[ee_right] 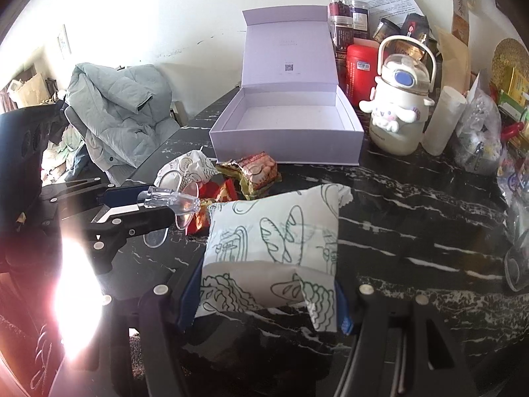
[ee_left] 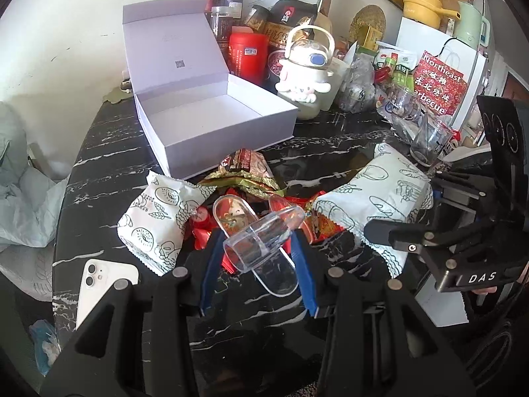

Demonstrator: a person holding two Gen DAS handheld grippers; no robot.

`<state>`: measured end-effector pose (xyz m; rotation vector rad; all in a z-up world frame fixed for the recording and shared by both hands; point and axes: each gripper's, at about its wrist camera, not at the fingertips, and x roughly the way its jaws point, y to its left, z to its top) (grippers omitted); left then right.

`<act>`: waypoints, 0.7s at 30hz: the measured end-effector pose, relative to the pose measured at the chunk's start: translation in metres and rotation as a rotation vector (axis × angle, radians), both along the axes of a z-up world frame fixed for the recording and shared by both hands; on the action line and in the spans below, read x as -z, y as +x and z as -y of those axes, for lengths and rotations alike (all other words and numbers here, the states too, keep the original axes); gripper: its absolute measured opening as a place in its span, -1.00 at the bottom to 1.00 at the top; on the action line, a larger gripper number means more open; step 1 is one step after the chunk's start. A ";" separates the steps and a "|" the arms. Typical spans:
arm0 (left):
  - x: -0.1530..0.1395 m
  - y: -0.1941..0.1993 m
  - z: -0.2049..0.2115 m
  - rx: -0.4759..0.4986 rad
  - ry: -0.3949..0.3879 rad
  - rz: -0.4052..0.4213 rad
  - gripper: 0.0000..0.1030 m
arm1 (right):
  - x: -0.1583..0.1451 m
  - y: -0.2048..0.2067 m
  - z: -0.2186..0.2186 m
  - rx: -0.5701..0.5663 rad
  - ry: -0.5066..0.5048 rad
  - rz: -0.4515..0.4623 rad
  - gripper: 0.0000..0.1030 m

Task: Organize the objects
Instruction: 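Carry the clear stand and the pouch over the open lavender box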

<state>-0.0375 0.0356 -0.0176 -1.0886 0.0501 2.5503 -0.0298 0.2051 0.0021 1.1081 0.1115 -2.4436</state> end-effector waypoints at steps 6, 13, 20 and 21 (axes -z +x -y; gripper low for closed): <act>-0.012 -0.016 0.003 -0.033 -0.030 -0.017 -0.23 | -0.013 -0.010 0.002 -0.015 0.016 -0.032 0.27; -0.025 -0.029 0.006 -0.035 -0.051 -0.047 -0.23 | -0.026 -0.027 0.010 -0.048 0.023 -0.065 0.27; -0.035 -0.050 0.010 -0.055 -0.049 -0.053 -0.23 | -0.038 -0.051 0.017 -0.068 0.037 -0.088 0.27; -0.035 -0.053 0.010 -0.056 -0.050 -0.054 -0.23 | -0.039 -0.054 0.017 -0.069 0.039 -0.091 0.27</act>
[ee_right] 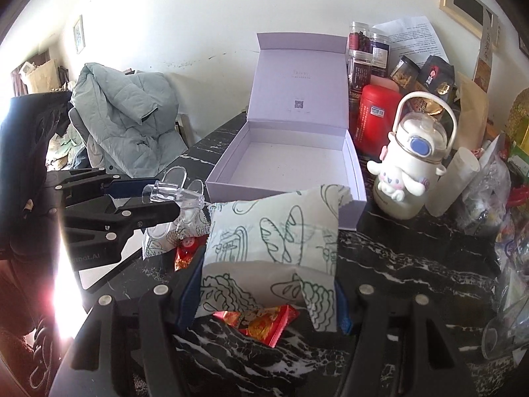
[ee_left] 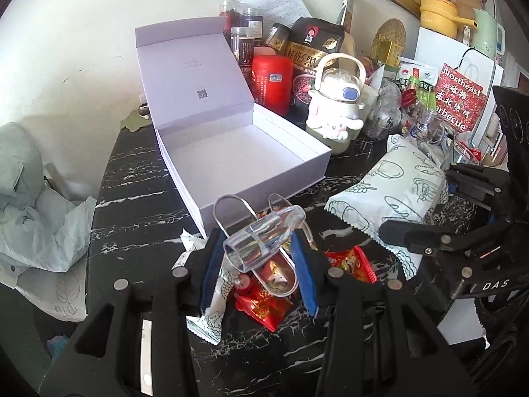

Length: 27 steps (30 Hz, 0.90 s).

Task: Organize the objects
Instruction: 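Carry the clear stand and the pouch over the open lavender box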

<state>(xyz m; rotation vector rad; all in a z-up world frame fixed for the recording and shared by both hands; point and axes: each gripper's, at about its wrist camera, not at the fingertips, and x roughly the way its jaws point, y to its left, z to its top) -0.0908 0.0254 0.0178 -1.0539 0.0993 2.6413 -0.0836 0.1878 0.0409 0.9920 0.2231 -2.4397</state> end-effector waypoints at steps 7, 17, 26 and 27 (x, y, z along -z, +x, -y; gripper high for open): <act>-0.005 -0.028 0.005 -0.010 -0.033 -0.011 -0.23 | -0.004 -0.026 0.007 -0.012 -0.002 -0.014 0.27; -0.003 -0.074 0.013 -0.022 -0.003 0.031 -0.23 | -0.003 -0.071 0.009 -0.006 -0.022 -0.003 0.27; -0.005 -0.118 0.018 -0.049 -0.012 0.025 -0.23 | -0.004 -0.109 0.014 0.001 -0.029 -0.010 0.27; -0.005 -0.123 0.019 -0.051 -0.014 0.026 -0.23 | -0.005 -0.114 0.015 0.002 -0.030 -0.013 0.27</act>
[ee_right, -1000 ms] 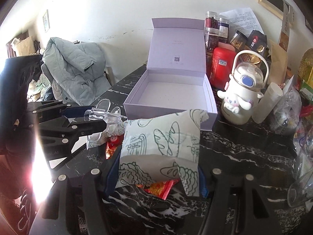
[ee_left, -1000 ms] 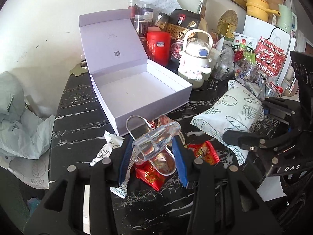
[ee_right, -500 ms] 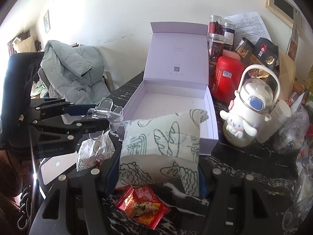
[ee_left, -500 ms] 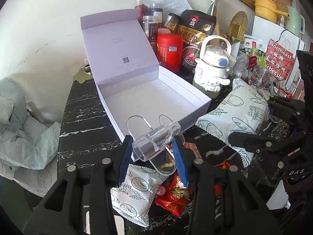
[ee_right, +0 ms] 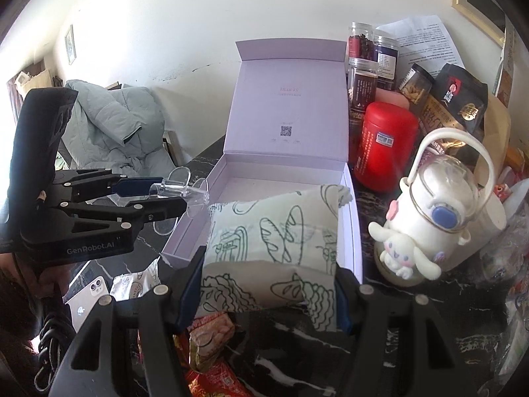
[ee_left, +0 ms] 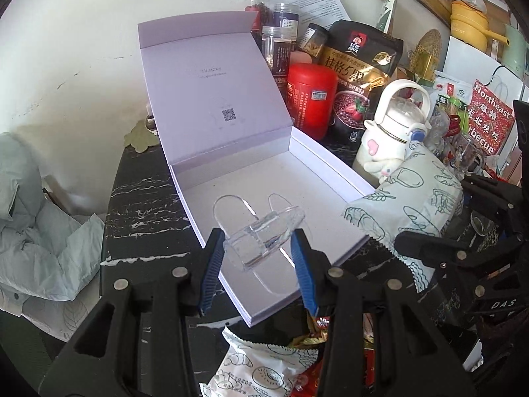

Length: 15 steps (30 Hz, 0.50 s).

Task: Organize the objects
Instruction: 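Carry the clear stand and the pouch over the open lavender box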

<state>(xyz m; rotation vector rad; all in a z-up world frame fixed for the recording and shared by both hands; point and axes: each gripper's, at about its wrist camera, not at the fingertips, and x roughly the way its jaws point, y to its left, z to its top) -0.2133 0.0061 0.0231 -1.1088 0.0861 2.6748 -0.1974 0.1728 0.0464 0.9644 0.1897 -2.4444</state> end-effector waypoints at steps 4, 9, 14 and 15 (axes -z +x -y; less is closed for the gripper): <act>-0.002 -0.020 0.006 -0.012 0.004 0.006 -0.23 | -0.005 -0.015 0.005 0.000 -0.008 -0.013 0.27; -0.003 -0.041 0.011 -0.021 -0.008 -0.004 -0.23 | -0.010 -0.035 0.012 0.000 -0.007 -0.024 0.27; 0.000 -0.065 0.014 -0.023 -0.030 0.000 -0.23 | -0.013 -0.056 0.020 0.001 -0.005 -0.035 0.27; 0.000 -0.070 0.014 -0.020 -0.037 -0.002 -0.23 | -0.014 -0.061 0.022 0.000 0.002 -0.038 0.27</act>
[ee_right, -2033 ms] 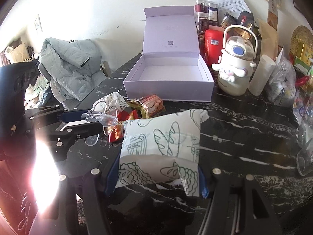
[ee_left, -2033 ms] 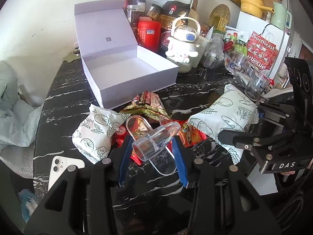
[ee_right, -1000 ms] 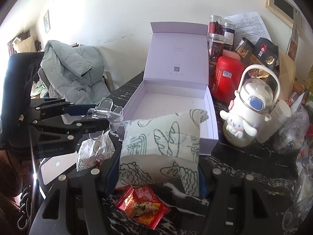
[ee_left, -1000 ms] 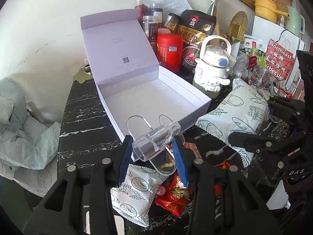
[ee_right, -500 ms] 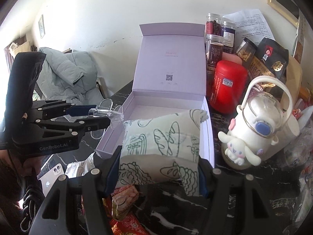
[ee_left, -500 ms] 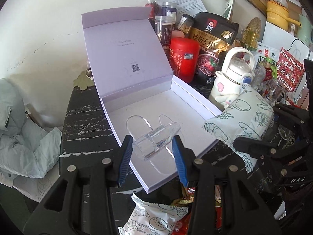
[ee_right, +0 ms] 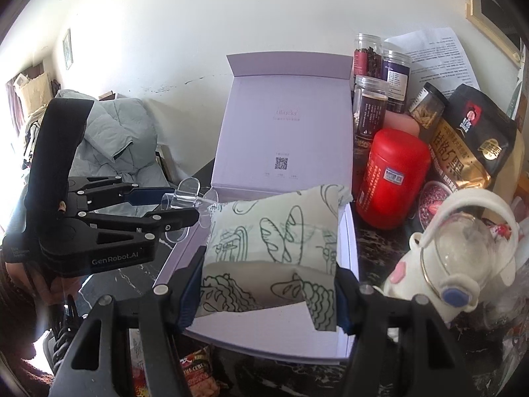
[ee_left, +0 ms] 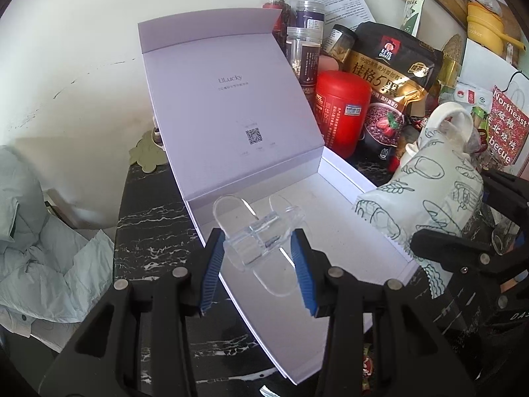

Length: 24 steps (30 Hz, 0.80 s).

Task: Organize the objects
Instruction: 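Carry the clear stand and the pouch over the open lavender box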

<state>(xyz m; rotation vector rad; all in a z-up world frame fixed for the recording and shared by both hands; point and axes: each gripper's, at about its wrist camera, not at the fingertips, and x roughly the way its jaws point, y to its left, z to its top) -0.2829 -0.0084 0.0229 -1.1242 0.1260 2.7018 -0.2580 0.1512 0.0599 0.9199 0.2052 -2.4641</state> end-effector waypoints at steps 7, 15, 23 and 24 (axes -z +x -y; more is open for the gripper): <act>0.002 -0.030 0.002 0.001 -0.027 -0.009 -0.23 | 0.009 -0.030 0.008 -0.008 0.031 0.009 0.27; 0.016 -0.057 -0.006 0.023 -0.063 0.006 -0.23 | 0.023 -0.064 0.011 -0.022 0.040 0.043 0.27; 0.034 -0.075 -0.014 0.049 -0.078 0.028 -0.23 | 0.040 -0.084 0.008 -0.010 0.078 0.072 0.27; 0.036 -0.076 -0.015 0.054 -0.078 0.031 -0.23 | 0.042 -0.086 0.007 -0.007 0.080 0.077 0.27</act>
